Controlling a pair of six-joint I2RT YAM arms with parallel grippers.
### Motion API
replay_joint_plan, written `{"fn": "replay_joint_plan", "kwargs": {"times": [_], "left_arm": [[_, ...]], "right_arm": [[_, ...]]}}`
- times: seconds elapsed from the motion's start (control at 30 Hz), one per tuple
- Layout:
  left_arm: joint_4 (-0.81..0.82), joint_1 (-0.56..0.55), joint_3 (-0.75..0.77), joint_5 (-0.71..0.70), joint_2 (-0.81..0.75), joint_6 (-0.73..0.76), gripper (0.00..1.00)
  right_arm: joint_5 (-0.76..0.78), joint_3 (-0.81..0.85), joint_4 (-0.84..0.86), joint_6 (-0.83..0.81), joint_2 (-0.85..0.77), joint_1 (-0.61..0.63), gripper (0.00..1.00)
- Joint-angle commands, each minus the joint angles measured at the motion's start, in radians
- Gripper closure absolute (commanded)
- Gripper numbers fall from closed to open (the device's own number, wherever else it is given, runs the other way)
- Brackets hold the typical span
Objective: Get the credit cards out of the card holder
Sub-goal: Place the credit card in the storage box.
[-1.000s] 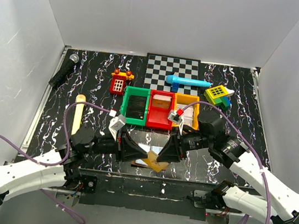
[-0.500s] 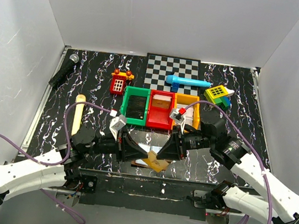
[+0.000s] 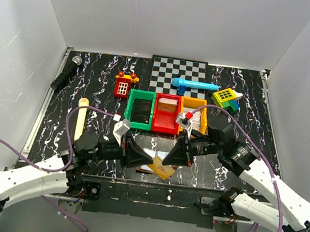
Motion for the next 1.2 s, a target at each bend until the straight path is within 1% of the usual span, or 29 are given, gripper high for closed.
{"fn": "replay_joint_plan", "kwargs": {"times": [0.0, 0.03, 0.07, 0.1, 0.13, 0.17, 0.23, 0.27, 0.3, 0.37, 0.43, 0.5, 0.53, 0.57, 0.67, 0.7, 0.73, 0.77, 0.83, 0.87, 0.9, 0.93, 0.97, 1.0, 1.03, 1.17], "left_arm": [[-0.044, 0.003, 0.007, -0.034, -0.023, 0.016, 0.81], [-0.077, 0.003, 0.018, -0.057, -0.029, 0.025, 0.59], [-0.119, 0.003, 0.035, -0.087, -0.038, 0.028, 0.46], [-0.175, 0.003, 0.053, -0.127, -0.055, 0.034, 0.40], [-0.220, 0.003, 0.067, -0.158, -0.078, 0.047, 0.38], [-0.274, 0.004, 0.084, -0.199, -0.099, 0.059, 0.37], [-0.396, 0.007, 0.118, -0.299, -0.155, 0.082, 0.37], [-0.462, 0.009, 0.135, -0.360, -0.185, 0.085, 0.37], [-0.516, 0.009, 0.142, -0.408, -0.219, 0.085, 0.36], [-0.591, 0.010, 0.150, -0.498, -0.291, 0.087, 0.35], [-0.621, 0.012, 0.152, -0.549, -0.331, 0.080, 0.35], [-0.638, 0.012, 0.153, -0.575, -0.353, 0.071, 0.35], [-0.638, 0.012, 0.152, -0.577, -0.353, 0.068, 0.35], [-0.630, 0.012, 0.149, -0.574, -0.350, 0.067, 0.35], [-0.599, 0.012, 0.132, -0.554, -0.324, 0.054, 0.35], [-0.584, 0.012, 0.126, -0.546, -0.311, 0.050, 0.35], [-0.570, 0.012, 0.123, -0.528, -0.299, 0.047, 0.36], [-0.563, 0.012, 0.121, -0.514, -0.287, 0.042, 0.36], [-0.555, 0.012, 0.122, -0.494, -0.265, 0.034, 0.36], [-0.559, 0.012, 0.124, -0.491, -0.258, 0.028, 0.36], [-0.564, 0.012, 0.124, -0.492, -0.255, 0.025, 0.36], [-0.569, 0.012, 0.124, -0.494, -0.253, 0.025, 0.36], [-0.573, 0.012, 0.126, -0.497, -0.253, 0.022, 0.36], [-0.578, 0.012, 0.126, -0.502, -0.255, 0.022, 0.36], [-0.584, 0.012, 0.126, -0.505, -0.255, 0.021, 0.36], [-0.590, 0.012, 0.124, -0.499, -0.245, 0.021, 0.36]], "right_arm": [[0.003, 0.022, 0.015, -0.003, -0.014, -0.004, 0.99], [0.010, 0.032, -0.001, -0.011, -0.012, -0.005, 0.99], [0.030, 0.051, -0.021, -0.014, -0.009, -0.004, 0.99], [0.041, 0.071, -0.052, -0.026, -0.008, -0.008, 0.99], [0.061, 0.092, -0.075, -0.034, -0.008, -0.012, 0.99], [0.088, 0.118, -0.095, -0.039, -0.006, -0.019, 0.99], [0.205, 0.185, -0.185, -0.048, 0.011, -0.031, 0.99], [0.330, 0.219, -0.224, -0.053, 0.024, -0.033, 0.99], [0.407, 0.247, -0.248, -0.065, 0.037, -0.035, 0.99], [0.508, 0.259, -0.209, -0.138, 0.060, -0.035, 0.99], [0.530, 0.243, -0.134, -0.286, 0.075, -0.035, 0.99], [0.509, 0.212, -0.049, -0.505, 0.087, -0.035, 0.99], [0.501, 0.220, -0.042, -0.639, 0.104, -0.035, 0.99], [0.501, 0.244, -0.060, -0.727, 0.147, -0.041, 0.99], [0.506, 0.386, -0.200, -0.879, 0.296, -0.056, 0.99], [0.451, 0.438, -0.289, -0.990, 0.349, -0.070, 0.99], [0.349, 0.478, -0.370, -1.099, 0.389, -0.096, 0.99], [0.296, 0.500, -0.397, -1.146, 0.415, -0.117, 0.99], [0.267, 0.516, -0.329, -1.131, 0.460, -0.156, 0.99], [0.268, 0.526, -0.316, -1.149, 0.481, -0.169, 0.99], [0.305, 0.546, -0.313, -1.163, 0.515, -0.174, 0.99], [0.320, 0.575, -0.349, -1.209, 0.552, -0.180, 0.99], [0.352, 0.616, -0.388, -1.229, 0.598, -0.185, 0.99], [0.363, 0.659, -0.452, -1.252, 0.644, -0.194, 0.99], [0.363, 0.690, -0.480, -1.267, 0.679, -0.203, 0.99], [0.346, 0.671, -0.381, -1.272, 0.738, -0.226, 0.99]]}}
